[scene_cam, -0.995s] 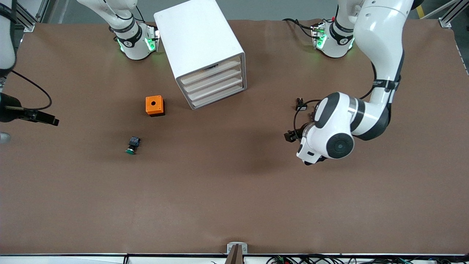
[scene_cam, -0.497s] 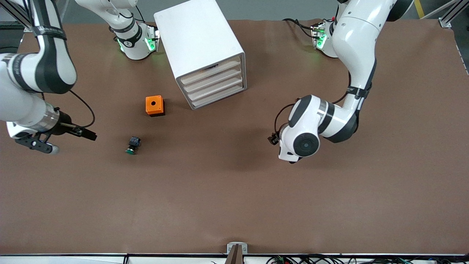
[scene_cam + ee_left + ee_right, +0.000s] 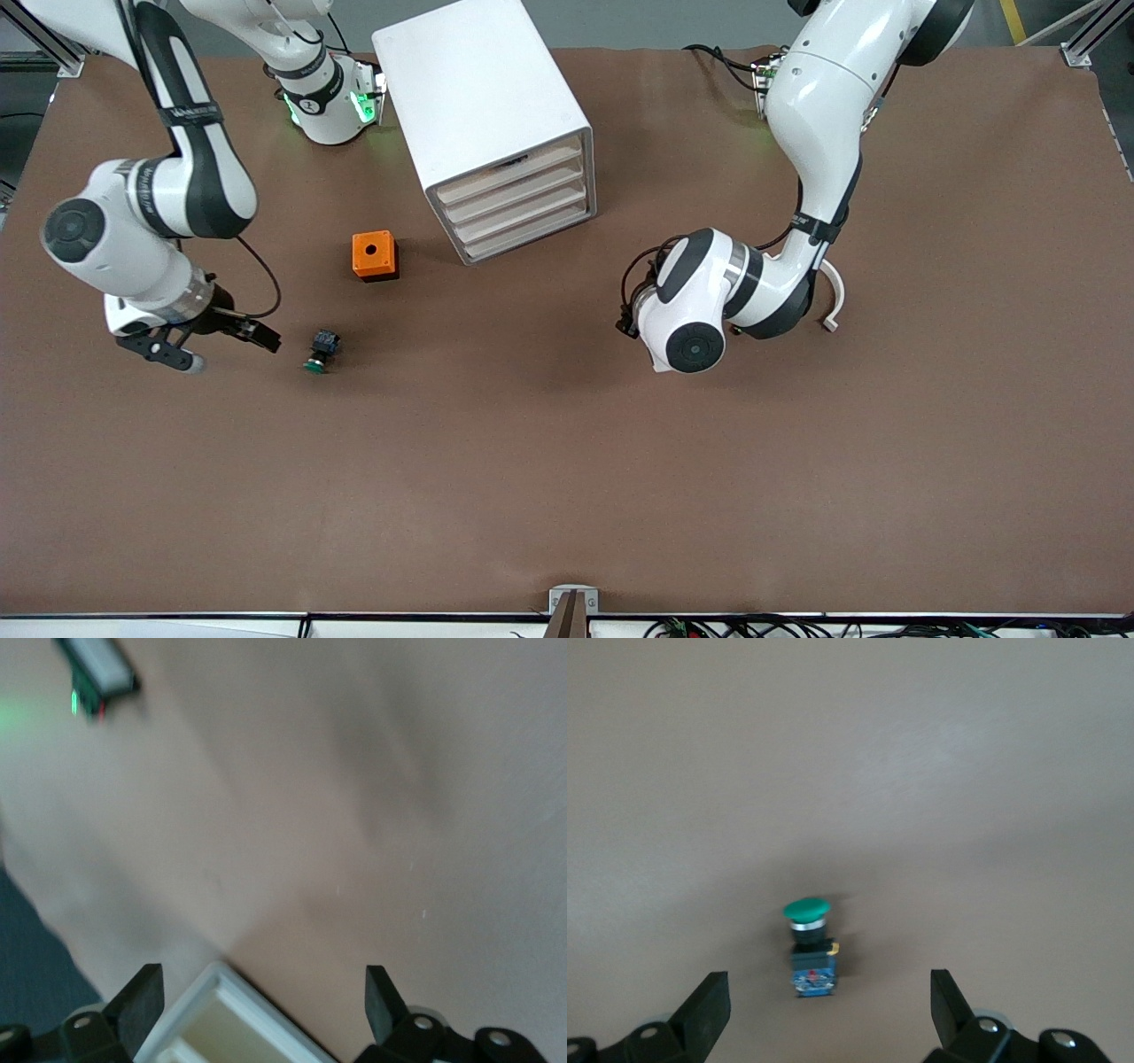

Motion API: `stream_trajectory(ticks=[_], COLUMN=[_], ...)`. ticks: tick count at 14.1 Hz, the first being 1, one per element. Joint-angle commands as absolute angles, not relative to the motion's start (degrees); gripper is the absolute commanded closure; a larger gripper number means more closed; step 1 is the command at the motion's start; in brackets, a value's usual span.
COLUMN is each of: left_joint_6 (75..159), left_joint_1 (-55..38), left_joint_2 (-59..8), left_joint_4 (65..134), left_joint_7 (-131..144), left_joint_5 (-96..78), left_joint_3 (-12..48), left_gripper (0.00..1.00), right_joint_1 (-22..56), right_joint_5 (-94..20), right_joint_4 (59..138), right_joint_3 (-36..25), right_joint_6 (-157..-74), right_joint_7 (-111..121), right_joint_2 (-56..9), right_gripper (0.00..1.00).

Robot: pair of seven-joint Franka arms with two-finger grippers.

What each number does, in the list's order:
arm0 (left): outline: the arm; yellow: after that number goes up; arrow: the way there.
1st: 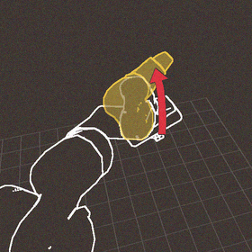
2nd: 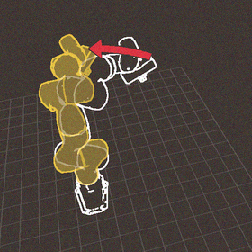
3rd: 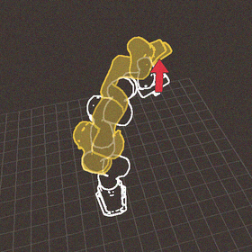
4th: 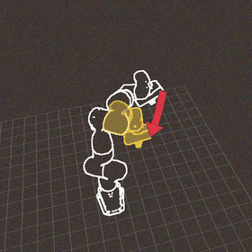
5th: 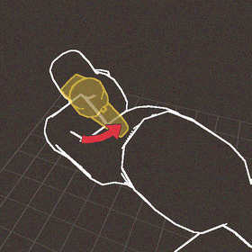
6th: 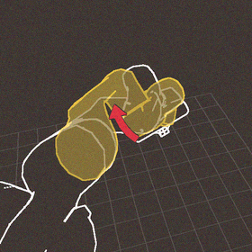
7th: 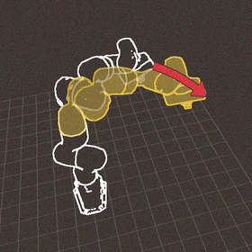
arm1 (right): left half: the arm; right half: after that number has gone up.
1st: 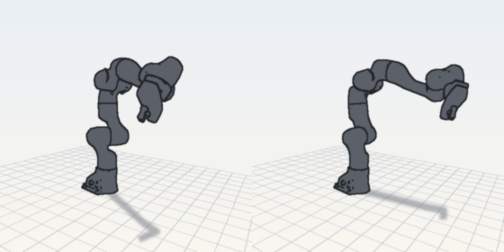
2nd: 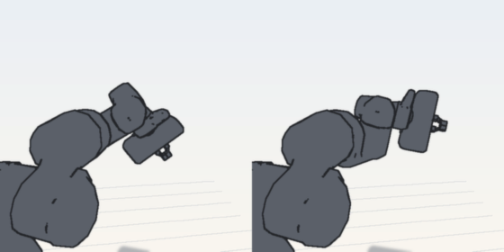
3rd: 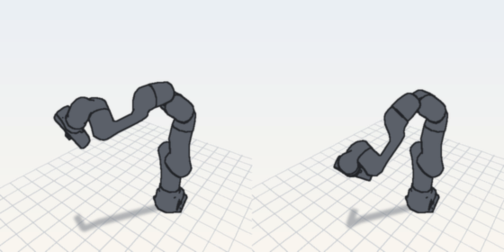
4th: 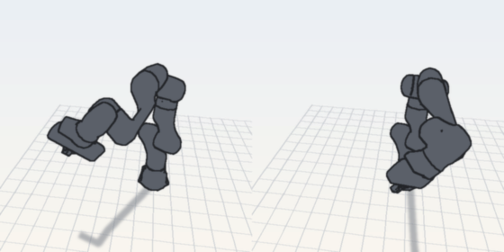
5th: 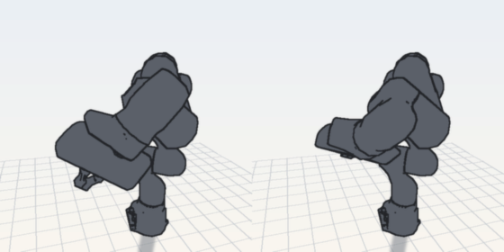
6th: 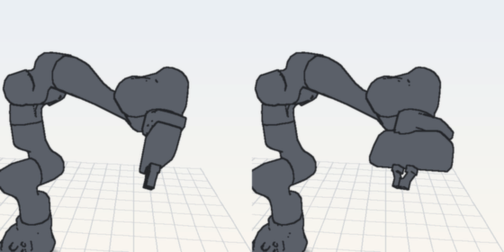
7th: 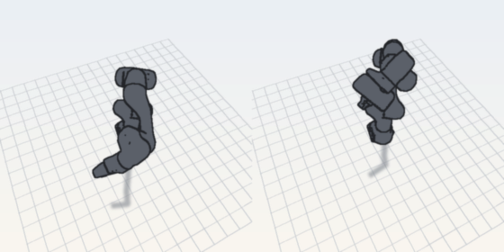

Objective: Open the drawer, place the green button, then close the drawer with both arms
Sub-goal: 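Grasp the green button with the right gripper while the left gripper nears the drawer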

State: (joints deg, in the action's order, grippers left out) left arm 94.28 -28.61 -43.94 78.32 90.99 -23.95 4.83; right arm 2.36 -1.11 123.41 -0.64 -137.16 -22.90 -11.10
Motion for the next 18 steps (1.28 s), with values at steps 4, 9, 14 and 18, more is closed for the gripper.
stream_trajectory(ticks=[4,9,14,18], left_joint_6=[93.3,93.1,89.6,86.6], left_joint_1=[-29.0,-28.5,-30.1,-31.5], left_joint_2=[-48.1,-51.7,-54.1,-56.0], left_joint_4=[75.4,75.7,75.8,75.8], left_joint_7=[101.8,113.1,116.4,118.1], left_joint_5=[-41.9,-52.6,-57.7,-57.9], left_joint_3=[4.7,4.7,4.7,4.8], left_gripper=[0.0,0.0,0.0,0.0], right_joint_1=[5.1,5.7,5.7,5.7], right_joint_5=[-1.6,-1.6,-1.6,-1.6], right_joint_4=[124.5,124.7,128.5,128.9], right_joint_3=[-1.0,-1.0,-1.0,-1.0], right_joint_6=[-145.8,-148.6,-152.4,-154.3], right_joint_7=[-26.5,-29.4,-29.7,-29.8], right_joint_2=[-17.8,-21.3,-22.0,-23.3], right_gripper=[0.0,0.0,0.0,0.0])
